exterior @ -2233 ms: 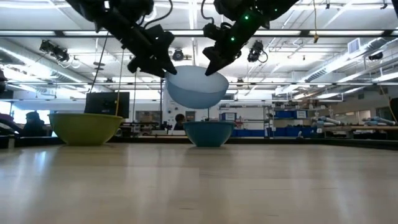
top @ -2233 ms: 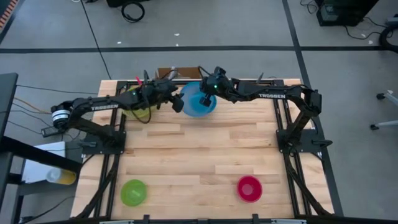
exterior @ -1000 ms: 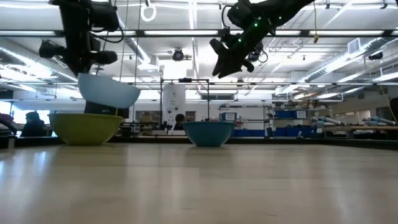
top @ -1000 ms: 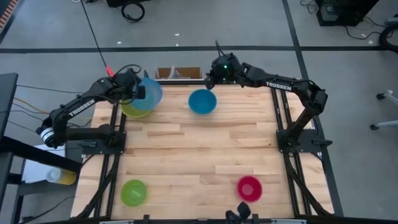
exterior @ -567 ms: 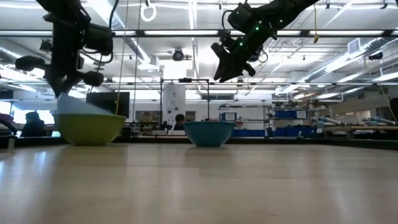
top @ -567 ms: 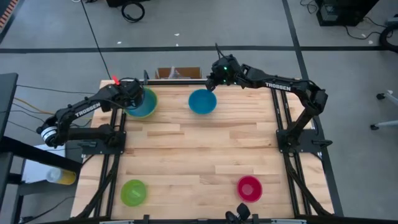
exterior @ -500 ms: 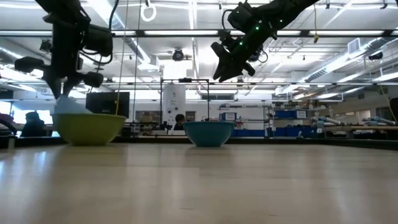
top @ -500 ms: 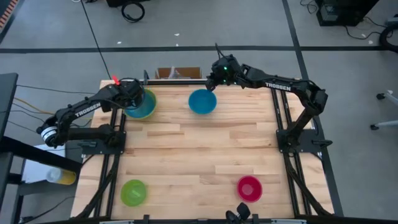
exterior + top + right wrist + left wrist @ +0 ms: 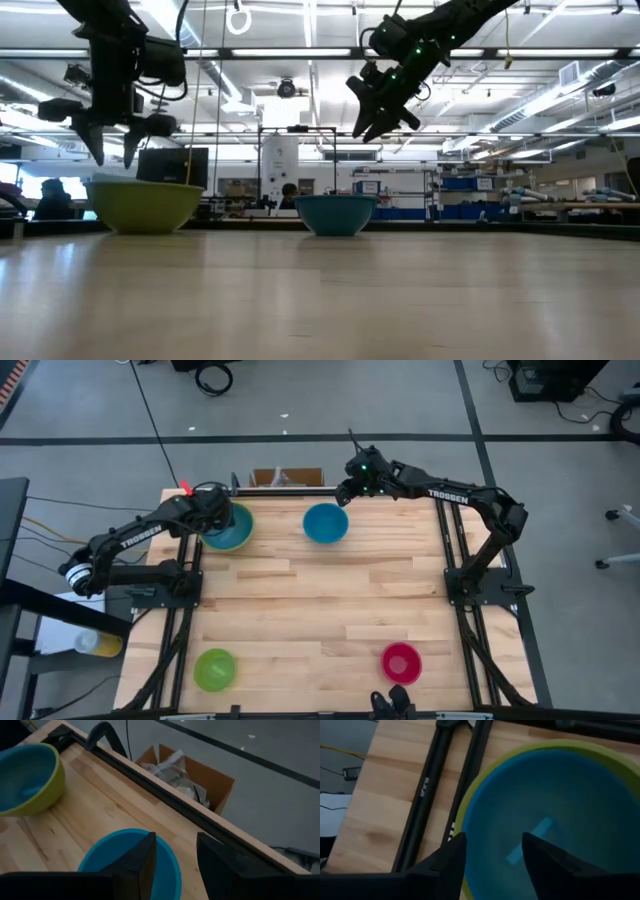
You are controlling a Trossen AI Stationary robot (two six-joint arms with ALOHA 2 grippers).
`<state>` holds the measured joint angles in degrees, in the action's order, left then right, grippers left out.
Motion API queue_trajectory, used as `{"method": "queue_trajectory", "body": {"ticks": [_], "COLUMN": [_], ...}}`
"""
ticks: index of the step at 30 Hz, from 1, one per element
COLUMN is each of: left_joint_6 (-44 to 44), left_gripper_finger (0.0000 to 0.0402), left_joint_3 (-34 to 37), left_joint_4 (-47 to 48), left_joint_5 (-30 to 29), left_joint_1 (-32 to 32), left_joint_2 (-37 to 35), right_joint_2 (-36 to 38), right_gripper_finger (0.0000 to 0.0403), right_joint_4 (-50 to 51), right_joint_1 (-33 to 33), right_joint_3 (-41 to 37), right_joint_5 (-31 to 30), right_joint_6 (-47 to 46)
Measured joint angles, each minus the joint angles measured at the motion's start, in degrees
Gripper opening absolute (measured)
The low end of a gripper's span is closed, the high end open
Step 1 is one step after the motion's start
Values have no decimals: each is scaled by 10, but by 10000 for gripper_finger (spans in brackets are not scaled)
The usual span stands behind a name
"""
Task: Nest bowls inside each other
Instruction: Stack the blue bowl on top of the light blue bowl
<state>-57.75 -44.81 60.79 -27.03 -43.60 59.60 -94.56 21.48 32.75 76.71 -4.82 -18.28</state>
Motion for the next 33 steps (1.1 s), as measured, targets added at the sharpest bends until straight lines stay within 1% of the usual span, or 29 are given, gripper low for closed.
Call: {"method": "queue_trajectory", "body": {"ticks": [4,8,11,15,18,19,22,25,33], "left_joint_6": [4,5,5,52,108,127,174,192,197], "left_gripper_finger": [190,177,172,172,172,172,172,172,172], "left_joint_3": [-25,-23,-16,-16,-16,-16,-16,-16,-15], "left_joint_4": [-3,-3,-21,-101,-195,-224,-299,-336,-322], "left_joint_5": [-7,-10,-10,-3,-2,1,22,38,43], "left_joint_1": [11,15,26,63,101,113,136,151,178], "left_joint_2": [-5,-3,-3,-3,2,3,6,11,16], "right_joint_2": [0,0,0,-10,-33,-41,-62,-83,-134], "right_gripper_finger": [146,146,146,146,146,146,146,146,144], "right_joint_4": [14,28,28,41,67,82,89,88,93], "right_joint_1": [-3,-10,-16,-21,-23,-23,-23,-23,-26], "right_joint_3": [0,0,0,1,0,-1,-1,-1,-1], "right_joint_5": [0,0,0,11,28,30,33,32,32], "right_joint_6": [-2,-2,-8,-45,-75,-81,-92,-109,-136]}}
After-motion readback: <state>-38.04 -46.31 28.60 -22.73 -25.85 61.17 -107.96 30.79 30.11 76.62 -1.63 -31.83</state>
